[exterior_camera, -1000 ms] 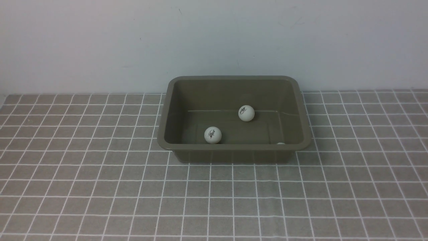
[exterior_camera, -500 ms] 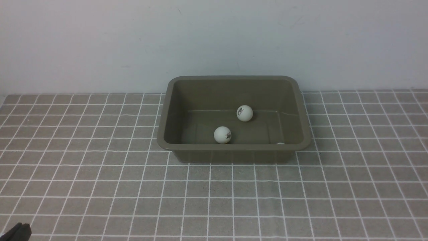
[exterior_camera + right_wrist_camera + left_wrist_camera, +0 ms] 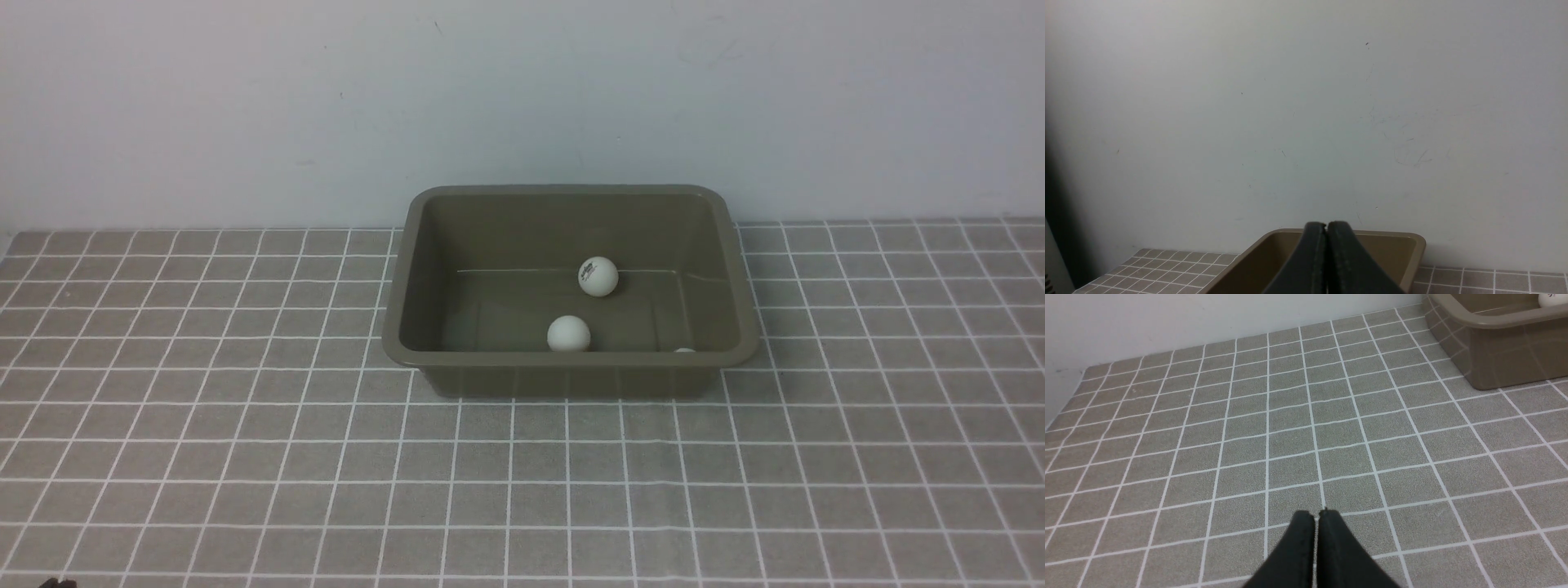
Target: Put the table tennis balls into the box on the grey coffee tablecloth.
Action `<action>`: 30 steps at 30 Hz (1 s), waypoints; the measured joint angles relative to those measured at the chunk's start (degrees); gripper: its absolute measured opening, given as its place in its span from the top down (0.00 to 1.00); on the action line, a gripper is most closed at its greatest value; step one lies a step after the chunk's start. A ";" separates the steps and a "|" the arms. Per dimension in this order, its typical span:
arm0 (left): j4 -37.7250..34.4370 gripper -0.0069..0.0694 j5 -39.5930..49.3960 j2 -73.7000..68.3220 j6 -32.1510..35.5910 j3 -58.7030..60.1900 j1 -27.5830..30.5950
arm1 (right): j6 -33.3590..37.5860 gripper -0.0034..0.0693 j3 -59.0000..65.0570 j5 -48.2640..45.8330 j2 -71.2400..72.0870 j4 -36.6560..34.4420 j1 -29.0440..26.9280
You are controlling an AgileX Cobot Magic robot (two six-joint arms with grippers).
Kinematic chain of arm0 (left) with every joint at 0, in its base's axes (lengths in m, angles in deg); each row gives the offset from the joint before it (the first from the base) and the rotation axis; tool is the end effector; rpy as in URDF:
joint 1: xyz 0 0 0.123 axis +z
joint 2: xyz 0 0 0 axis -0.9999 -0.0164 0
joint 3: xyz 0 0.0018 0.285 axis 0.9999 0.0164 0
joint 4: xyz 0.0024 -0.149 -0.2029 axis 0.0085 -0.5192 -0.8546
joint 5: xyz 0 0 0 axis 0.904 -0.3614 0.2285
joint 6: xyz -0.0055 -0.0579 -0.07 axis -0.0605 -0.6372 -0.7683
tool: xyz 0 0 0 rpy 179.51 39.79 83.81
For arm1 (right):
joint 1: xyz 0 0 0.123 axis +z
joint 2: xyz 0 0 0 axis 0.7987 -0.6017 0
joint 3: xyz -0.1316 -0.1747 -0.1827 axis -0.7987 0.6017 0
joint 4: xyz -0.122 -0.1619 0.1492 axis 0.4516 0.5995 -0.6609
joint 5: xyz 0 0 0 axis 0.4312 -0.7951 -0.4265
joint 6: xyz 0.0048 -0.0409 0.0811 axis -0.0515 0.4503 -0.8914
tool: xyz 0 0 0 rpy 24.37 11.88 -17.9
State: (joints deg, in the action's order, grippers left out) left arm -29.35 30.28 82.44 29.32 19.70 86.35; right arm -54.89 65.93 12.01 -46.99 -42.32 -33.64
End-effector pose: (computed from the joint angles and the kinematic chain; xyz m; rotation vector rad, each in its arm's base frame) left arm 0.0527 -0.0044 0.1716 0.1552 1.8603 0.0204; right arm 0.0213 0.0122 0.2941 -0.0935 1.5101 0.5234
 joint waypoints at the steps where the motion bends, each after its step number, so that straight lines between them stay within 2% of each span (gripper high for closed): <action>1: 0.00 0.92 0.00 0.00 0.00 0.00 0.00 | 0.00 0.97 0.00 0.00 0.00 0.00 0.00; 16: 0.00 0.92 0.06 0.00 -0.06 0.00 0.00 | 0.13 0.97 0.00 0.00 0.00 0.33 0.00; 20: 0.00 0.92 0.06 0.00 -0.06 0.00 0.00 | 1.78 0.97 0.00 -0.37 0.00 4.08 0.00; 24: 0.00 0.92 0.06 0.00 -0.06 0.00 0.00 | 2.66 0.97 0.67 -2.20 0.05 11.28 -0.32; 27: 0.02 0.92 0.06 0.00 -0.06 0.00 0.00 | 2.66 0.97 2.44 -2.31 0.05 15.42 -3.85; 28: 0.02 0.92 0.06 0.00 -0.06 0.00 0.00 | 2.66 0.97 4.88 -2.26 0.05 17.19 -7.59; 30: 0.02 0.92 0.06 0.00 -0.06 0.00 0.00 | 2.66 0.97 7.78 -1.96 0.05 18.11 -11.50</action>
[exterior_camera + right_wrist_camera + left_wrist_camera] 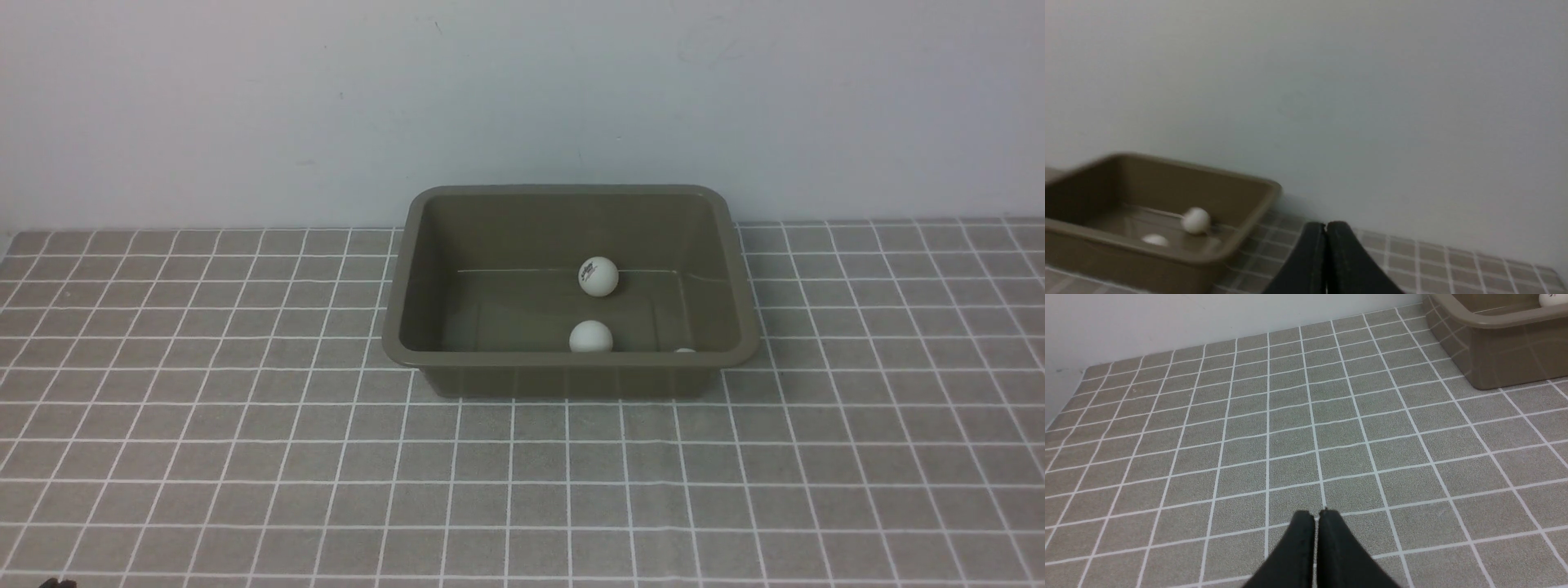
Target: Put the table tennis balls into the box on the grey coffee tablecloth.
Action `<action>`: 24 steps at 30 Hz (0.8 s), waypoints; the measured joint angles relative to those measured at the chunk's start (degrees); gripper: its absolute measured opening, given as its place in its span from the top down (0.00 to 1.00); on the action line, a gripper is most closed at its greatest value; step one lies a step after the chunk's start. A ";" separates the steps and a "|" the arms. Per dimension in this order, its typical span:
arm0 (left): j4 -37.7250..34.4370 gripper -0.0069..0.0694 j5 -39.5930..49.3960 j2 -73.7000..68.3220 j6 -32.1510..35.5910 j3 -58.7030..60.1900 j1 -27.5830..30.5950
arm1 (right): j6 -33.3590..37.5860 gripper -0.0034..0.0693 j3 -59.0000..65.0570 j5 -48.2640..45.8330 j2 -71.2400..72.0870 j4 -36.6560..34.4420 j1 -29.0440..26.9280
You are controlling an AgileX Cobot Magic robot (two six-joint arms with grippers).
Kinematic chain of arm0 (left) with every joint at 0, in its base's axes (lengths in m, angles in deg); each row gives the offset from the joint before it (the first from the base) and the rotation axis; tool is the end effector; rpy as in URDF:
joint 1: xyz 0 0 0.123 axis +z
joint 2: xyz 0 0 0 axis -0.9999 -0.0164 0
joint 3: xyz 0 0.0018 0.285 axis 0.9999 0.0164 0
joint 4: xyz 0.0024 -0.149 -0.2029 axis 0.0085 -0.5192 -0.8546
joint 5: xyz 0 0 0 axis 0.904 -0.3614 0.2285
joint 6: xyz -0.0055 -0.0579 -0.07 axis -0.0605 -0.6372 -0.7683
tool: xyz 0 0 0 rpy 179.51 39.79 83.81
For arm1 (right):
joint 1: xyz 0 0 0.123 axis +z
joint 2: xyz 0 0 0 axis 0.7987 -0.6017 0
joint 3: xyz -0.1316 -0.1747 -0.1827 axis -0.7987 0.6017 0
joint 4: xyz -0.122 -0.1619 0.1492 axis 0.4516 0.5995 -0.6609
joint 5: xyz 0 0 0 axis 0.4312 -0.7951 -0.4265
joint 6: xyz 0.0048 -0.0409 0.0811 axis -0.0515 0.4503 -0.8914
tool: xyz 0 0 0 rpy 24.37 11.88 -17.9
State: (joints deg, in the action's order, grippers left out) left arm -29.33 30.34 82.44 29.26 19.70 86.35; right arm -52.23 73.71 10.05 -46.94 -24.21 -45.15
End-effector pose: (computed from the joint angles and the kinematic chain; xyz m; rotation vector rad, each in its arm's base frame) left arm 0.0527 -0.0044 0.1715 0.1546 1.8614 0.0199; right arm 0.0398 -0.0011 0.2485 -0.1188 1.6524 -0.0096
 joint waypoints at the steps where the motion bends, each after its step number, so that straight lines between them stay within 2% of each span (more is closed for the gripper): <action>1: 0.00 0.92 0.00 0.00 0.00 0.00 0.00 | 0.00 0.97 2.46 0.30 0.00 0.20 -1.76; 7: 0.04 0.92 0.05 0.00 0.00 0.00 0.00 | -0.29 0.97 13.46 1.83 0.00 -2.34 -7.28; 24: 0.11 0.92 0.05 0.00 0.00 0.00 0.00 | -0.66 0.97 13.46 1.33 0.00 -3.52 -7.87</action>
